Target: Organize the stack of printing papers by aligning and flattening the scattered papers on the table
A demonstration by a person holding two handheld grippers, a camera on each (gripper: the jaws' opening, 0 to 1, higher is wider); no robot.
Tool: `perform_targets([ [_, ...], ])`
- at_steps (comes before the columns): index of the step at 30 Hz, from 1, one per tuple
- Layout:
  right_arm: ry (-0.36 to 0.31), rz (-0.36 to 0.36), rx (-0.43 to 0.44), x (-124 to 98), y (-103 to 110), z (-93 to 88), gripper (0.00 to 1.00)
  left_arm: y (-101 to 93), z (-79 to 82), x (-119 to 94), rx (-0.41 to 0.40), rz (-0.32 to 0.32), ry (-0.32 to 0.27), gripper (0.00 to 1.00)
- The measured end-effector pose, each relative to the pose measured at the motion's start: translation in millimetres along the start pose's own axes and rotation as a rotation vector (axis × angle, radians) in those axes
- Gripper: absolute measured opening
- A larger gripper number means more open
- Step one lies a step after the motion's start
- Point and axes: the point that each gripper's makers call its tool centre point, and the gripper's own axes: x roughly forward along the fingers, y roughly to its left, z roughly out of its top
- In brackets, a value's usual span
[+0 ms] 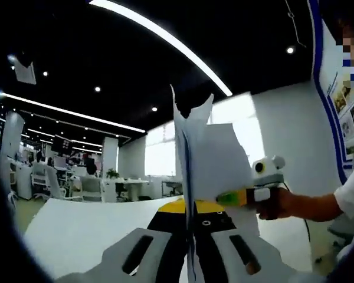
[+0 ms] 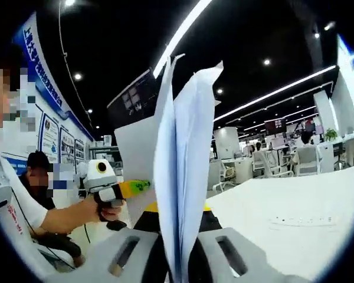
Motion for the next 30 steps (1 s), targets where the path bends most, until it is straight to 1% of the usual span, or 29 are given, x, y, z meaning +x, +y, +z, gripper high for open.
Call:
perform_targets([
  [1,-0.001,-0.005,0.016,-0.7,-2.8,-10.7,0.00,3.4,-10.9,-2.4,0.000,0.024,-0.003,0.06],
  [2,-0.029,-0.019,0.057,0.2,-6.4,-16.3,0.00,5.0,-21.1,-3.4,-0.009,0.039,-0.003,0.06],
  [3,-0.061,-0.003,0.086,1.5,-6.1,-16.4,0.00,8.4,-23.6,-4.4,-0.041,0.061,-0.035,0.06],
  [4,-0.054,-0.005,0.124,1.6,-7.1,-16.4,0.00,10.1,-24.0,-4.7,-0.063,0.068,-0.032,0.06],
  [5,-0.046,-0.008,0.109,1.9,-8.6,-14.8,0.00,10.9,-21.6,-3.6,-0.070,0.067,-0.019,0.07],
  [6,-0.012,-0.027,0.074,2.7,-10.4,-14.5,0.00,11.3,-20.5,-1.7,-0.074,0.070,-0.005,0.07],
  [7,0.002,-0.026,0.036,3.9,-9.2,-10.0,0.00,11.2,-15.8,-0.3,-0.069,0.071,-0.006,0.08],
  [8,-0.008,-0.015,0.016,4.4,-6.9,-4.1,0.00,12.3,-9.7,1.1,-0.056,0.078,-0.015,0.10],
  [9,-0.040,-0.024,0.034,4.3,-6.5,2.4,0.07,13.2,-5.0,0.7,-0.054,0.084,-0.025,0.13],
  [10,-0.054,-0.028,0.077,4.1,-6.5,4.2,0.18,13.0,-2.2,0.9,-0.072,0.079,-0.032,0.15],
  [11,-0.048,-0.020,0.097,3.2,-5.5,0.7,0.23,10.6,-5.0,0.5,-0.118,0.069,-0.029,0.19],
  [12,-0.041,-0.018,0.097,2.6,-7.6,-4.8,0.23,12.5,-10.6,-0.1,-0.125,0.075,-0.007,0.21],
  [13,-0.032,-0.021,0.092,2.6,-8.4,-8.8,0.23,13.3,-15.3,-1.0,-0.110,0.081,0.012,0.22],
  [14,-0.024,-0.036,0.067,1.7,-10.5,-10.1,0.24,13.5,-18.1,-0.9,-0.093,0.082,0.021,0.23],
  [16,-0.028,-0.033,0.055,0.5,-5.6,-5.8,0.30,10.9,-16.6,-1.5,-0.095,0.075,0.019,0.24],
  [17,-0.035,-0.015,0.063,0.3,-0.3,-3.2,0.31,3.5,-12.3,-2.0,-0.108,0.048,-0.001,0.25],
  [19,-0.035,0.002,0.074,-1.1,5.8,-4.8,0.32,-1.5,-13.3,-4.4,-0.102,0.037,-0.008,0.26],
  [20,-0.026,0.005,0.059,-2.0,7.0,-11.3,0.32,-2.4,-16.6,-6.3,-0.091,0.040,-0.007,0.25],
  [21,0.000,0.000,0.047,-2.3,4.1,-19.6,0.30,-2.0,-21.6,-7.9,-0.080,0.042,-0.001,0.23],
  [22,0.043,0.008,0.047,-2.3,2.0,-30.1,0.21,-1.2,-26.0,-8.3,-0.076,0.034,0.004,0.19],
  [23,0.056,0.022,0.020,-1.4,0.6,-34.8,0.10,-1.5,-29.4,-7.7,-0.082,0.024,0.013,0.11],
  [24,0.043,0.041,-0.004,0.5,1.5,-33.3,0.03,-2.1,-31.2,-6.3,-0.081,0.012,0.020,0.07],
  [25,0.038,0.044,-0.001,2.2,0.6,-31.7,0.00,-1.7,-28.6,-2.8,-0.043,0.009,0.012,0.07],
  [26,0.030,0.034,0.006,5.0,-1.9,-24.9,0.00,2.0,-22.6,2.5,0.026,0.013,-0.001,0.06],
  [27,0.024,0.039,0.006,5.9,-2.0,-19.6,0.00,1.7,-13.6,7.5,0.056,-0.002,-0.027,0.06],
  [28,0.012,0.046,-0.013,7.1,-1.1,-10.1,0.00,2.6,-2.3,12.3,0.063,-0.010,-0.056,0.06],
  [30,-0.012,0.026,-0.097,8.0,-5.9,9.1,0.00,3.7,10.7,19.2,0.044,-0.029,-0.066,0.06],
])
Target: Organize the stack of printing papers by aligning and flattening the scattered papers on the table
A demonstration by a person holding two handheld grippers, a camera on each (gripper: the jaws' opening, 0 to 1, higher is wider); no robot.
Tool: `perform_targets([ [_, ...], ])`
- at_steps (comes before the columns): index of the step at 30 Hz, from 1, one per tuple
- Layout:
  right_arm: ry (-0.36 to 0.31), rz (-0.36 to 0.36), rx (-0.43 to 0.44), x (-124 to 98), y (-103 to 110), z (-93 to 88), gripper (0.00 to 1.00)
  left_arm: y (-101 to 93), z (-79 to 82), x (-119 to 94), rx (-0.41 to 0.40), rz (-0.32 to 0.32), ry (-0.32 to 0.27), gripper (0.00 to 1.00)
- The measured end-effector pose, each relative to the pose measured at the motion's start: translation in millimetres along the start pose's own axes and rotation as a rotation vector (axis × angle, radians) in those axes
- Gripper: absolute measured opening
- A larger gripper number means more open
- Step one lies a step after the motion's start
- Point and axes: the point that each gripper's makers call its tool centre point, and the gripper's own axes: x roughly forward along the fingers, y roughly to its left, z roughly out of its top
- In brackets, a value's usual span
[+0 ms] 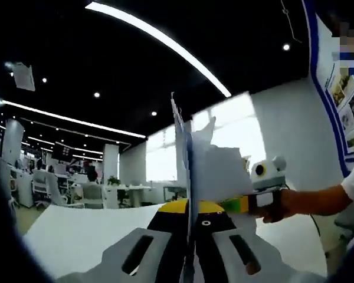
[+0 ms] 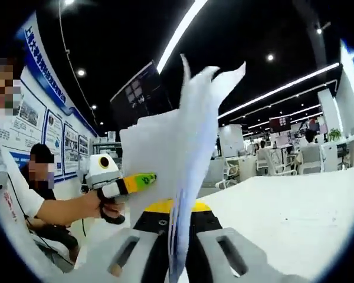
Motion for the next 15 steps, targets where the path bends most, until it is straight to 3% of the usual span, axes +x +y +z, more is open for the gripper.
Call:
perform_targets([
  [1,-0.015,-0.010,-0.023,-0.4,-3.2,6.5,0.00,0.9,3.2,4.3,-0.014,-0.011,0.001,0.06],
  [3,-0.018,-0.016,-0.014,-4.5,-7.6,1.3,0.00,4.2,-2.6,8.6,-0.041,-0.025,0.010,0.08],
  [5,-0.015,-0.022,0.015,-9.1,-14.7,-19.5,0.04,4.0,-29.2,3.8,-0.142,-0.036,0.080,0.13],
  [6,0.004,-0.043,0.079,-11.1,-19.5,-32.3,0.11,3.9,-48.3,-2.9,-0.161,-0.039,0.136,0.17],
  [8,0.078,-0.038,0.114,-13.7,-22.3,-51.5,0.23,7.1,-56.7,-7.8,-0.146,-0.026,0.140,0.22],
  [12,0.038,-0.102,0.054,-17.3,-36.3,-34.7,0.39,19.9,-41.2,-12.9,-0.169,0.026,0.111,0.28],
  [15,0.004,-0.160,0.130,-6.8,-46.2,-23.5,0.58,16.3,-39.8,2.0,-0.246,0.021,0.092,0.29],
])
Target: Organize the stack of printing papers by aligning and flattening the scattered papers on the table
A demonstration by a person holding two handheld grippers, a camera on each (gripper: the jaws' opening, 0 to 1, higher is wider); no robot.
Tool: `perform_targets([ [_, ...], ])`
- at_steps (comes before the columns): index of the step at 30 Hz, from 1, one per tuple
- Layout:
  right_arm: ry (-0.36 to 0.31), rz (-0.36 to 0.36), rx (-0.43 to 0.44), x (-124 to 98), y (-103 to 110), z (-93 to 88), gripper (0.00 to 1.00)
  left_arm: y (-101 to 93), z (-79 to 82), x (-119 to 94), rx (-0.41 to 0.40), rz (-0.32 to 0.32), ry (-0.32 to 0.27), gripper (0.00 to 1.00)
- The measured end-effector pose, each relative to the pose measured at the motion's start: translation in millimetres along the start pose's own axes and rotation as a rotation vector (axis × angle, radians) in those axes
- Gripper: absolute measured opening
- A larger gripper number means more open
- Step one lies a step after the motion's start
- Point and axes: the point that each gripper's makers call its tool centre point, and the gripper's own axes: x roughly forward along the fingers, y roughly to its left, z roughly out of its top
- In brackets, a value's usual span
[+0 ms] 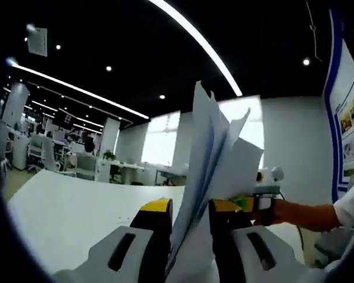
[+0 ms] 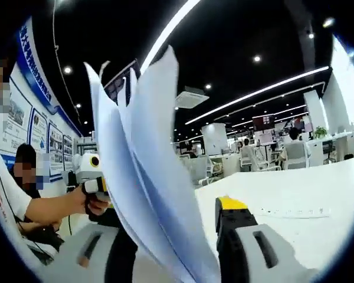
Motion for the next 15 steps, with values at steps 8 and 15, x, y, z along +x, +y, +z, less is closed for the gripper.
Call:
perform_targets([
  [8,0.003,-0.054,-0.010,1.9,-4.6,-3.1,0.71,6.3,-2.8,12.9,-0.010,0.055,-0.018,0.33],
  [15,0.014,-0.028,-0.022,0.4,1.4,-1.4,0.70,-6.7,-7.1,20.1,0.008,-0.012,0.006,0.07],
])
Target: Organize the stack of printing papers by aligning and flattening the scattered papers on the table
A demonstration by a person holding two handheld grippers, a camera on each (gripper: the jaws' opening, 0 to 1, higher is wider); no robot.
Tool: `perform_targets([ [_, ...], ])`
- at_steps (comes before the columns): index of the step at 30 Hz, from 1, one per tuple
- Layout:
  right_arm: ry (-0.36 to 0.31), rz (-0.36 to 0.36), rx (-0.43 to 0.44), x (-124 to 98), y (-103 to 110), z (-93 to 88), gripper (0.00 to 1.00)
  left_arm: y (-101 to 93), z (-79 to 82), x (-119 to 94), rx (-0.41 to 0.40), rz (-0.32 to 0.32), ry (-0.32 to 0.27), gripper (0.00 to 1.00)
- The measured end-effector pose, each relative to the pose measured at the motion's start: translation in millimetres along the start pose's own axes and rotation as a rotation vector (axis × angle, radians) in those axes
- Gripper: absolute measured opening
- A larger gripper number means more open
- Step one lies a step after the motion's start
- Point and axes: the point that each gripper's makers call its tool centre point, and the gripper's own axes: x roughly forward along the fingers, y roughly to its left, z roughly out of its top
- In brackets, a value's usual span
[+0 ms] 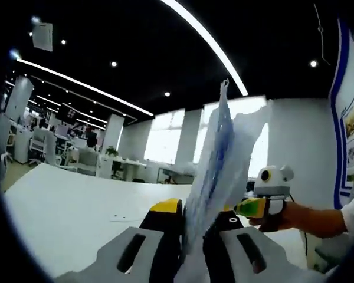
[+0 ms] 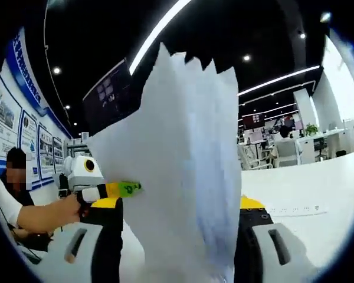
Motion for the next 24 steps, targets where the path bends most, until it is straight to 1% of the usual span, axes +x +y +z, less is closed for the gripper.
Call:
perform_targets([
  [1,-0.002,0.007,-0.005,-1.8,0.5,1.2,0.69,-0.3,0.6,-1.0,0.012,0.007,0.003,0.07],
  [2,-0.006,0.024,-0.025,-3.9,1.1,2.4,0.69,-3.7,0.3,-2.8,0.033,-0.016,0.015,0.06],
  [3,-0.002,0.041,-0.043,-6.2,0.7,1.4,0.69,-7.8,0.8,-4.1,0.027,-0.043,0.018,0.06],
  [4,0.017,0.060,-0.059,-9.2,-0.3,-3.1,0.69,-12.0,0.4,-6.1,0.018,-0.071,0.028,0.06],
  [5,0.043,0.073,-0.075,-12.4,-2.6,-9.6,0.69,-12.6,0.3,-7.8,0.003,-0.079,0.035,0.06],
  [6,0.066,0.079,-0.086,-15.0,-5.8,-16.1,0.69,-14.7,-0.5,-10.4,-0.013,-0.101,0.045,0.06],
  [7,0.073,0.086,-0.091,-16.5,-9.0,-21.1,0.69,-14.3,0.3,-12.6,-0.038,-0.115,0.050,0.06],
  [9,0.079,0.121,-0.080,-15.9,-9.1,-26.5,0.67,-15.3,0.7,-15.4,-0.054,-0.142,0.056,0.06],
  [11,0.064,0.170,-0.069,-12.2,-5.3,-26.6,0.66,-17.5,2.4,-18.2,-0.074,-0.176,0.051,0.06],
  [12,0.058,0.174,-0.072,-10.2,-6.5,-25.7,0.66,-17.3,4.0,-19.8,-0.095,-0.185,0.045,0.06],
  [14,0.023,0.225,-0.043,-3.6,-4.1,-19.8,0.65,-19.4,6.9,-24.9,-0.098,-0.215,0.034,0.06],
  [15,0.021,0.245,0.002,-1.0,-3.4,-18.6,0.62,-17.9,7.8,-26.8,-0.101,-0.213,0.034,0.06],
  [16,0.014,0.273,0.022,0.8,-1.1,-16.7,0.60,-21.3,10.6,-29.7,-0.094,-0.239,0.022,0.06],
  [17,0.005,0.294,0.017,1.7,1.4,-14.7,0.60,-26.9,13.6,-33.7,-0.081,-0.281,0.014,0.06],
  [18,0.009,0.294,0.004,1.0,2.2,-14.9,0.60,-25.2,15.7,-37.1,-0.079,-0.266,0.014,0.06],
  [19,-0.001,0.297,-0.009,0.0,1.8,-13.7,0.61,-24.5,17.8,-38.9,-0.076,-0.272,0.010,0.06],
  [20,-0.012,0.308,-0.011,-1.3,2.4,-12.6,0.61,-30.4,21.0,-41.4,-0.099,-0.315,0.000,0.06],
  [21,-0.011,0.313,-0.008,-1.8,2.8,-12.4,0.62,-32.1,21.5,-42.5,-0.113,-0.329,0.001,0.06],
  [23,-0.002,0.330,-0.014,-3.5,5.2,-13.1,0.62,-30.5,22.0,-42.9,-0.106,-0.323,0.007,0.06],
  [24,0.004,0.335,-0.016,-4.2,6.5,-14.1,0.59,-29.2,20.8,-42.1,-0.096,-0.315,0.015,0.06],
])
